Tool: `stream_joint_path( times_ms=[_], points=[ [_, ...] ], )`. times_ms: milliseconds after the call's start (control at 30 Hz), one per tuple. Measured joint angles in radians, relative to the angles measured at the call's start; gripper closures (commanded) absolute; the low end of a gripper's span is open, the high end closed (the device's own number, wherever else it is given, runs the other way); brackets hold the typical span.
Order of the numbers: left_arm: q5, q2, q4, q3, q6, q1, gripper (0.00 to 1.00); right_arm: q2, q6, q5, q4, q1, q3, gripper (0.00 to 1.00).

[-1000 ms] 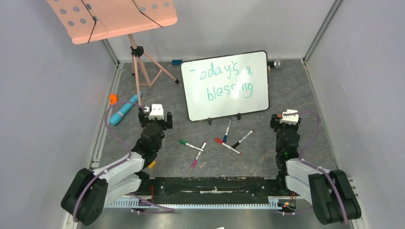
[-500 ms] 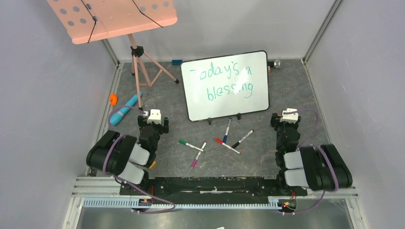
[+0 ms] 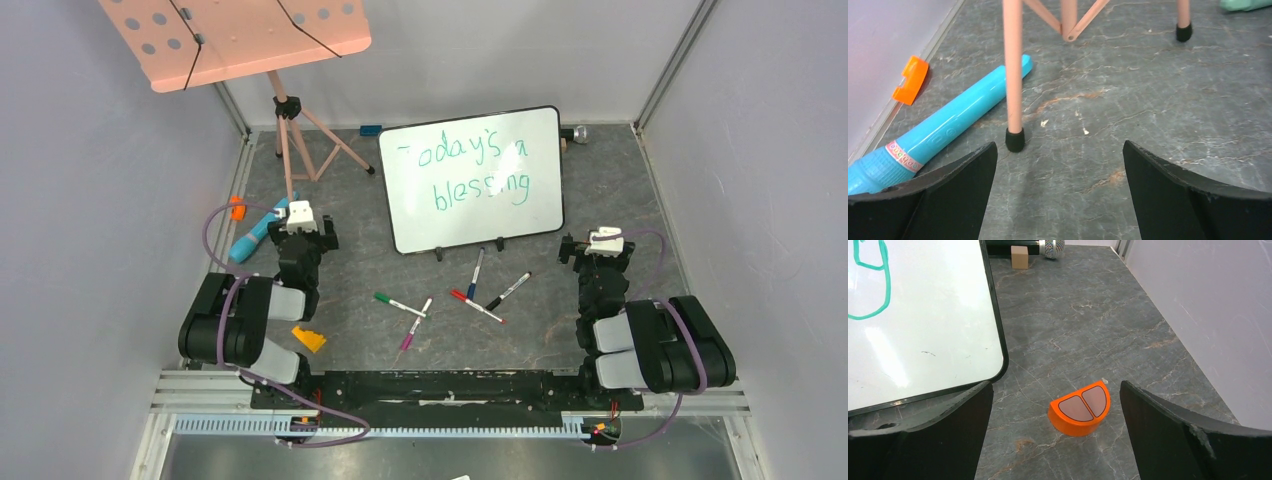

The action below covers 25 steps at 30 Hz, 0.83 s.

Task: Write a sentence on the whiteboard
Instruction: Reset both arms

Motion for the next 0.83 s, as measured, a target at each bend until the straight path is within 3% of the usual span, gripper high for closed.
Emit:
stream_joint_path(
  times_ms=[833],
  points=[
    [-0.002, 0.0, -0.072, 0.006, -0.05, 0.021, 0.0, 0.0, 0.0, -0.01, 0.005, 0.0, 0.0, 0.02]
  ],
)
